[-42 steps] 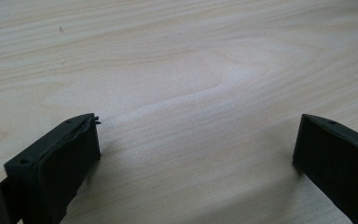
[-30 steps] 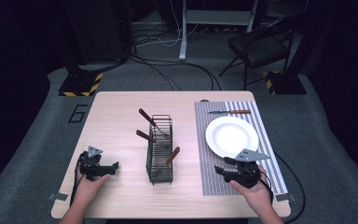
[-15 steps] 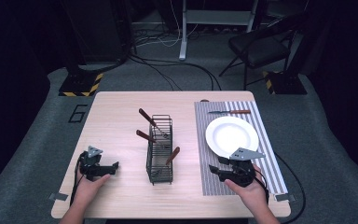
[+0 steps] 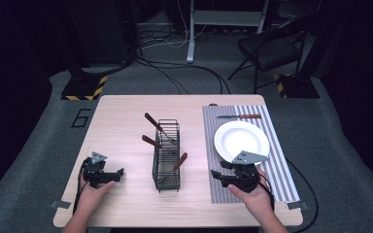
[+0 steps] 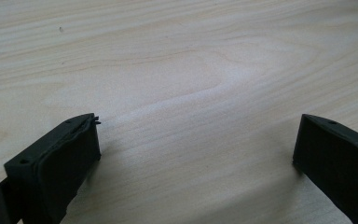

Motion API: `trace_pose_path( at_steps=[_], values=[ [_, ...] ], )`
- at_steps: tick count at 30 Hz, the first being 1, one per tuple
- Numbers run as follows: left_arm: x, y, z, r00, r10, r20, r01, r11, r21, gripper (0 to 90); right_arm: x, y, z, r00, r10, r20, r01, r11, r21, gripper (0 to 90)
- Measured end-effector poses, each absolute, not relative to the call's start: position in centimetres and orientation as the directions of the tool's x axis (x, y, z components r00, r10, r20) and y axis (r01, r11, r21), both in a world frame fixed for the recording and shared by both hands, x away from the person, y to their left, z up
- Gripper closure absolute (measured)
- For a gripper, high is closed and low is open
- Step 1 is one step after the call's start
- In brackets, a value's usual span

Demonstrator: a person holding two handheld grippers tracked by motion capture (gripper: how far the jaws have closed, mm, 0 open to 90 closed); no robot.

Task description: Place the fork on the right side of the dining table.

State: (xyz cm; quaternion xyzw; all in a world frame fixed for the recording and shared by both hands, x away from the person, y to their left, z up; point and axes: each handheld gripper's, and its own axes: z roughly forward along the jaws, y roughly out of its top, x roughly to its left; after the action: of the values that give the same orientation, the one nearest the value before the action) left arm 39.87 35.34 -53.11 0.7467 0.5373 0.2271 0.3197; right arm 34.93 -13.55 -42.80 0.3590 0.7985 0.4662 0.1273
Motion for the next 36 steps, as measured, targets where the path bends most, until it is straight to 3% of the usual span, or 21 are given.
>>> trace_pose_path(
  at_steps=[26,36],
  values=[
    [39.9,35.3,-53.1,0.32,0.948,-0.004,0.657,-0.218,0.721,0.3,35.2,-10.4,-39.8,-0.765,0.626,0.154,0.423,0.307,0.852,46.5],
    [39.9,35.3,-53.1,0.322,0.947,-0.005,0.656,-0.219,0.722,0.3,35.4,-8.7,-39.1,-0.793,0.589,0.154,0.406,0.323,0.855,51.8]
  ],
)
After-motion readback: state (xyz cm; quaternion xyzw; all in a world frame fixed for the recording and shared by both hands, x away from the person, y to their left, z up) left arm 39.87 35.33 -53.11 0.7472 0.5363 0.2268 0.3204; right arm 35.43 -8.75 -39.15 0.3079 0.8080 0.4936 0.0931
